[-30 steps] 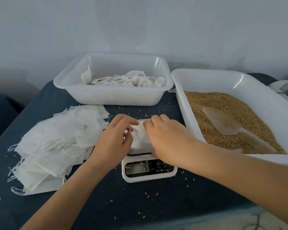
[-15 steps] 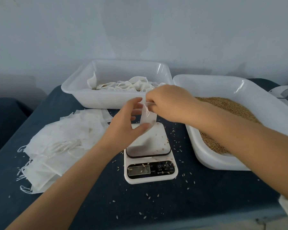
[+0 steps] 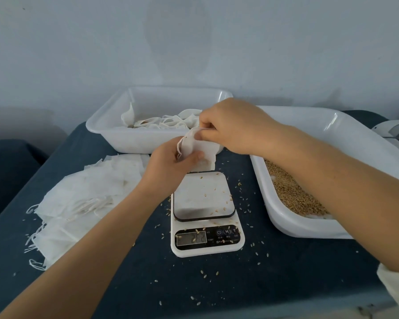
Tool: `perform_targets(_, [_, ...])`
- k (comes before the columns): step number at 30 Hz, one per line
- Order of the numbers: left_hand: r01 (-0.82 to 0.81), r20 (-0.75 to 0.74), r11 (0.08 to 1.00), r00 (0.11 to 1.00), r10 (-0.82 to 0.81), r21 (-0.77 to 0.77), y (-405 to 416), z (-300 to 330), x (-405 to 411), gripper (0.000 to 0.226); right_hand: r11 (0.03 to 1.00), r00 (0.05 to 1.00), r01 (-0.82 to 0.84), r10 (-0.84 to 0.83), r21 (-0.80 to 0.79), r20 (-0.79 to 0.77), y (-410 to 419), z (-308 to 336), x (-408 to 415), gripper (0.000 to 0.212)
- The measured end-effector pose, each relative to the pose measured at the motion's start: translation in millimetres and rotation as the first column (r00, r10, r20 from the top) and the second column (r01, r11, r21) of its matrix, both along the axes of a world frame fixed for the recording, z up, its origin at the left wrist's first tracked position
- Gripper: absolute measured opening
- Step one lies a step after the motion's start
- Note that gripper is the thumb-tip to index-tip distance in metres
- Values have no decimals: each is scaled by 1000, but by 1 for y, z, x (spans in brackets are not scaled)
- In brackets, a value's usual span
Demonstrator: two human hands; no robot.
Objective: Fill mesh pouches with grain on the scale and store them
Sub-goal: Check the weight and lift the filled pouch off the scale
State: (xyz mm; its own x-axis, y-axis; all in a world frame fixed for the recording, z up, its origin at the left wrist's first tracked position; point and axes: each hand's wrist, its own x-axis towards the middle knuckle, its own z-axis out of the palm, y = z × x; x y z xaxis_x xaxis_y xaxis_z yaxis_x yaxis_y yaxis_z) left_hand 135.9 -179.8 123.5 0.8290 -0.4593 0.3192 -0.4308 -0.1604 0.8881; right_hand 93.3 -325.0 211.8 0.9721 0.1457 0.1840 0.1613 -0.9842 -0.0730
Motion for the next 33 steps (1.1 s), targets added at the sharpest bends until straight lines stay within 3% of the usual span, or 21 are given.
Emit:
perform_targets(7, [-12, -9, 1000, 1000, 12, -3, -2, -1, 2, 12, 1000, 1000, 4, -4, -1, 12, -1, 0, -2, 36])
perform_targets(13, [-34, 28, 999, 999, 35, -14, -2, -1, 1, 16, 997, 999, -35, 34, 68, 21, -4, -2, -2, 24])
perform_targets(18, [-25, 19, 999, 999, 25, -34, -2, 0, 3, 39, 985, 992, -111, 118, 132, -49, -5, -2, 0, 18])
perform_targets(21, [-6, 6, 999, 1000, 6, -44, -2, -1, 4, 39, 979, 989, -143, 148, 142, -25, -8, -1, 8, 21])
perform_targets(26, [32, -129, 989, 990, -50, -142, 1, -3, 13, 4, 967, 983, -142, 163, 210, -85, -11, 7, 25, 27])
perform_targets(30, [93, -252, 961, 954, -161, -261, 1, -3, 22, 26, 956, 982, -99, 139, 277, -129, -19, 19, 47, 23])
perform_targets(33, [74, -296, 946, 940, -171, -315, 0, -5, 33, 26, 945, 971, -78, 145, 318, -191, -25, 29, 68, 30])
